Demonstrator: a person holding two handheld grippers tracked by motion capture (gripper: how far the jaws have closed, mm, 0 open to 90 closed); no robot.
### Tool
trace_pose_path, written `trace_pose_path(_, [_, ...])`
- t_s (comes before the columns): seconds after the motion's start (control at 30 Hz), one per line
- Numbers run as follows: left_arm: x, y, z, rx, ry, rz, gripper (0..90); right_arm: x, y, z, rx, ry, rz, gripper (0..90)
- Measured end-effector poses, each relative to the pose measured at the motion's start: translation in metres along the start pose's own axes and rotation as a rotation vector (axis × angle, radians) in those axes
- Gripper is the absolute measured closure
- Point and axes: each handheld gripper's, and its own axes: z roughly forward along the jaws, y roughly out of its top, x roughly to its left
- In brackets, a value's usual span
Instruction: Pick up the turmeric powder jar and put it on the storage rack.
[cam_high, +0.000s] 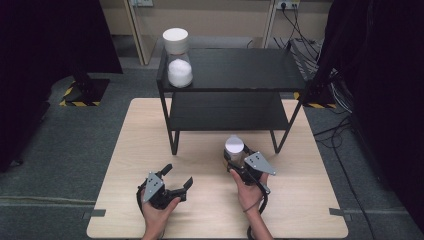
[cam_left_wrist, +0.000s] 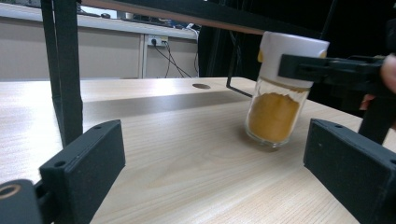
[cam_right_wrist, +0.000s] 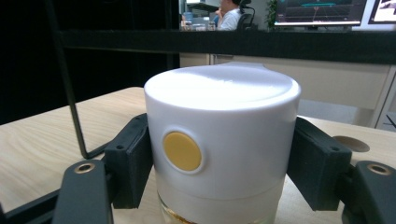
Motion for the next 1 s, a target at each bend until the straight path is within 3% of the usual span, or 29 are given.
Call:
trace_pose_path(0.23, [0.0, 0.0, 0.0, 0.001, 0.001, 0.003, 4.6, -0.007, 0.009, -0.017, -0.042, 0.021, 0.007, 30.6])
trace_pose_path(1.0, [-0.002, 0.0, 0.0, -0.001, 0.005, 0.009, 4.8, -0.025, 0.047, -0.05, -0.124, 0.007, -0.028, 30.6])
